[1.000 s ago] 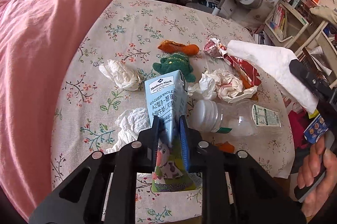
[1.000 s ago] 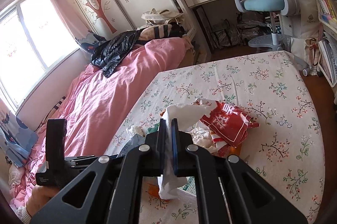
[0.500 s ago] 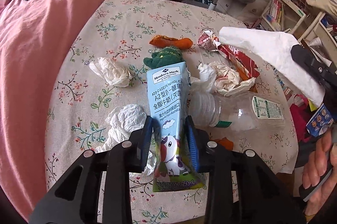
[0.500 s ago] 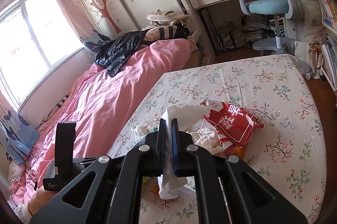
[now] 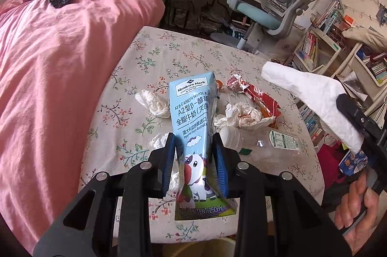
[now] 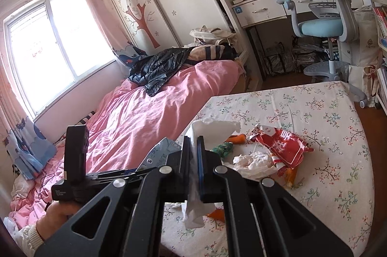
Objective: Collect trash
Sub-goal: 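Carry the carton and tissue over the yellow bin and open both grippers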
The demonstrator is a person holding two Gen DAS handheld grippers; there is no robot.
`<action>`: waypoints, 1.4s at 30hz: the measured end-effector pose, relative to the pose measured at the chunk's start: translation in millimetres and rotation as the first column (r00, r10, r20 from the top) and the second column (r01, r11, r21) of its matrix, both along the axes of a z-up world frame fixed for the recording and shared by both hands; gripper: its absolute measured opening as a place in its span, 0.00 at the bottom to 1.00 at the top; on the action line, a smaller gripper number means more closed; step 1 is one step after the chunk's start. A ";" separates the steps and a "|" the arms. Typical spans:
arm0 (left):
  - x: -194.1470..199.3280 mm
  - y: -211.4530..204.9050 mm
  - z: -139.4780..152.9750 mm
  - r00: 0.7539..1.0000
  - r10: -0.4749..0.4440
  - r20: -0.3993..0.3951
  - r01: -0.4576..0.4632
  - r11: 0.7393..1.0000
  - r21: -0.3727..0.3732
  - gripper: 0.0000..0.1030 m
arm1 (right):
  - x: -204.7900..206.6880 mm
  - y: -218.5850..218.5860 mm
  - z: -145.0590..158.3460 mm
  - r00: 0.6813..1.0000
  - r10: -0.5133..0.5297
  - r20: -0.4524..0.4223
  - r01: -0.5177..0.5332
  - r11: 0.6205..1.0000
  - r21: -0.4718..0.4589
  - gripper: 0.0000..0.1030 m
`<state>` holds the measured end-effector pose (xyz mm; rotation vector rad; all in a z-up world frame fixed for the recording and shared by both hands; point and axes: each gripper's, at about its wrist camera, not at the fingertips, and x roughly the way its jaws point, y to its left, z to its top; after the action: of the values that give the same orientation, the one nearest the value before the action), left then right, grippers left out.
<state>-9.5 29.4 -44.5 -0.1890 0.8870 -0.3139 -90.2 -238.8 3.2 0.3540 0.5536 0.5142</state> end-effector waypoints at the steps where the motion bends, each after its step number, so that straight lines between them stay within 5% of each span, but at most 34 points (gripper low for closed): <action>1: -5.7 4.1 2.0 1.000 0.004 0.005 -0.004 1.000 -0.006 0.29 | -9.6 1.2 0.2 1.000 0.005 0.000 -0.005 1.000 0.005 0.06; 8: -49.3 23.9 0.8 1.000 0.015 0.015 -0.015 0.999 -0.029 0.29 | -86.0 13.6 -6.4 0.996 0.078 -0.033 -0.078 0.997 -0.005 0.06; 12: -70.8 26.5 0.0 1.000 0.001 0.021 0.000 0.999 -0.039 0.29 | -120.1 33.8 -25.1 0.980 0.150 -0.128 -0.157 0.986 -0.051 0.06; 21: -113.0 25.0 -14.2 0.999 -0.035 -0.007 0.035 0.999 -0.031 0.29 | -141.1 67.0 -122.7 0.862 0.192 -0.468 -0.281 0.951 -0.128 0.08; 23: -121.9 20.9 -17.8 0.999 -0.049 -0.015 0.049 0.999 -0.023 0.29 | -138.8 65.1 -133.7 0.850 0.153 -0.504 -0.262 0.953 -0.151 0.25; 26: -134.4 12.4 -23.2 0.997 -0.073 -0.030 0.073 0.997 -0.006 0.29 | -137.2 50.7 -128.0 0.880 0.087 -0.467 -0.177 0.972 -0.152 0.49; 33: -164.1 -13.2 -44.6 0.984 -0.147 -0.104 0.153 0.987 0.047 0.29 | -140.9 22.1 -103.8 0.939 -0.016 -0.343 -0.018 0.995 -0.095 0.55; 42: -196.0 -44.2 -85.6 0.920 -0.276 -0.279 0.316 0.942 0.111 0.32 | -153.7 6.7 -84.2 0.961 -0.088 -0.262 0.077 0.996 -0.052 0.61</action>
<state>-205.5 -14.9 -130.2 0.0524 1.1995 -0.5095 -243.9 -232.1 -81.0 0.4073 0.8034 0.3759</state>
